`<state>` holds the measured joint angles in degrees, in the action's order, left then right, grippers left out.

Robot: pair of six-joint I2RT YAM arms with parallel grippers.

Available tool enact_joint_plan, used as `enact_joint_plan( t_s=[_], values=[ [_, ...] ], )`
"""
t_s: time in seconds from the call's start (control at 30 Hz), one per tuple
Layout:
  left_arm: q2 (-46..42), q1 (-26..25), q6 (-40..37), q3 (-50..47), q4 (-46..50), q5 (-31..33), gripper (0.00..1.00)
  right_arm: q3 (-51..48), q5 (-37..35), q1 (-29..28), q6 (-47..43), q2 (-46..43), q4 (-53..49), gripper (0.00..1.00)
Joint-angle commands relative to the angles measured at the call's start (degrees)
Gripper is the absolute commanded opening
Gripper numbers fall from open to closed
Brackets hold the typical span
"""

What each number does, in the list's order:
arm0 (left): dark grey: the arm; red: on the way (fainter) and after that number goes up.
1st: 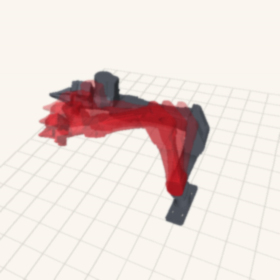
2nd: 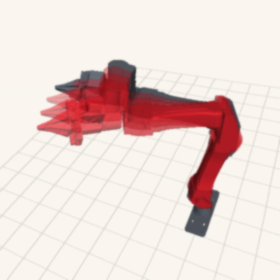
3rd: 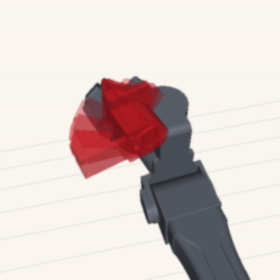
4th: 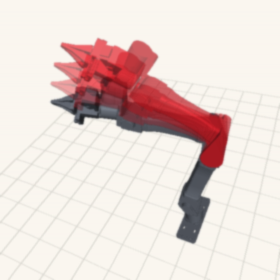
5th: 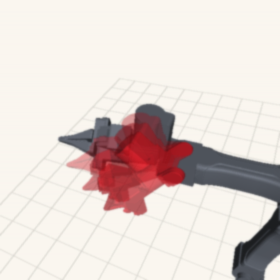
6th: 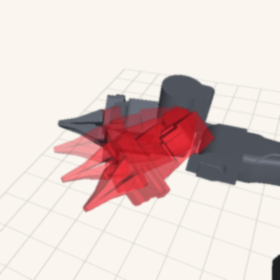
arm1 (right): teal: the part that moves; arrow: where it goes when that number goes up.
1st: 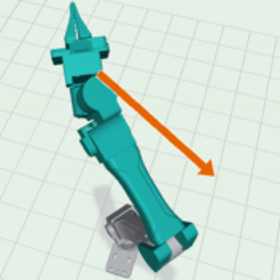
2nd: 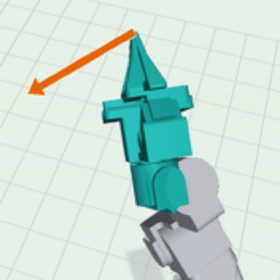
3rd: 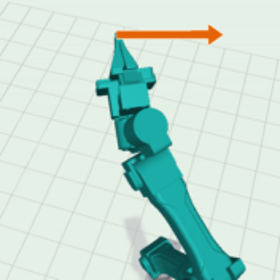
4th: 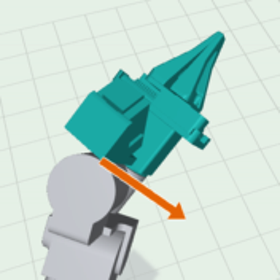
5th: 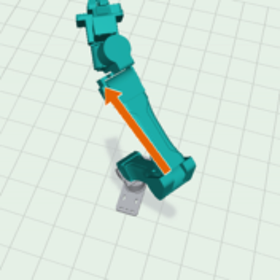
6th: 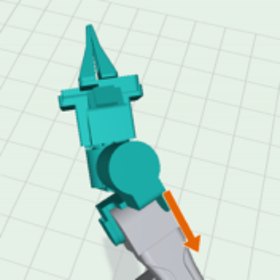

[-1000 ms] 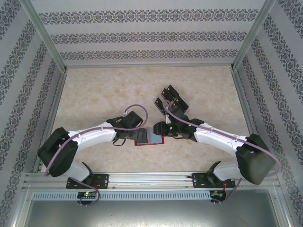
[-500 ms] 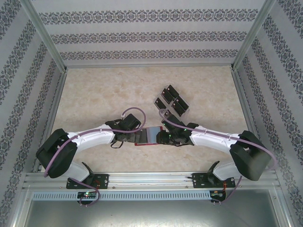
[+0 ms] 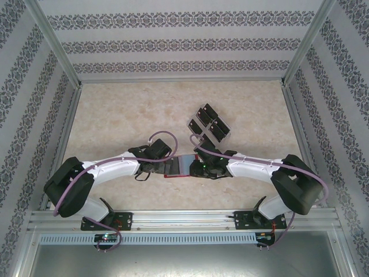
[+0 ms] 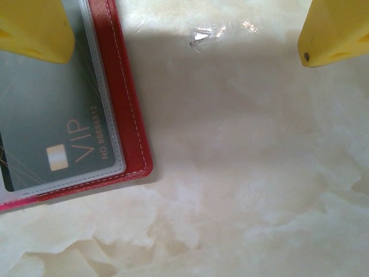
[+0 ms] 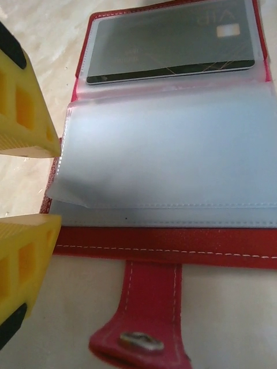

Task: Put the credit cards into the card holder

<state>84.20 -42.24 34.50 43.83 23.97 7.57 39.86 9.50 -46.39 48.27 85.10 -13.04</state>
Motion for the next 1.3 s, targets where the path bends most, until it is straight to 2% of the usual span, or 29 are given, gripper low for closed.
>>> enact_joint_plan(
  t_s=[0.0, 0.3, 0.5, 0.6, 0.93, 1.27],
  values=[
    [0.0, 0.6, 0.2, -0.4, -1.0, 0.8, 1.0, 0.4, 0.4, -0.7, 1.0, 1.3, 1.2, 0.31],
    [0.6, 0.7, 0.2, -0.4, -1.6, 0.5, 1.0, 0.7, 0.9, -0.7, 1.0, 1.4, 1.7, 0.14],
    [0.8, 0.7, 0.3, -0.3, -2.0, 0.1, 1.0, 0.6, 0.8, -0.7, 0.9, 0.7, 1.3, 0.11],
    [0.8, 0.6, 0.3, -0.4, -2.2, 0.0, 1.0, 0.6, 1.0, -0.6, 0.9, 0.4, 1.2, 0.0],
    [-1.8, 1.2, 1.9, 0.1, 0.3, 1.1, 1.0, 4.5, 1.7, -2.5, -0.4, -3.7, -1.8, 0.0],
    [-7.3, 1.7, 8.2, -2.3, 1.5, 3.3, 1.0, 11.6, 3.7, -4.7, -3.5, 4.0, -0.5, 0.0]
  ],
)
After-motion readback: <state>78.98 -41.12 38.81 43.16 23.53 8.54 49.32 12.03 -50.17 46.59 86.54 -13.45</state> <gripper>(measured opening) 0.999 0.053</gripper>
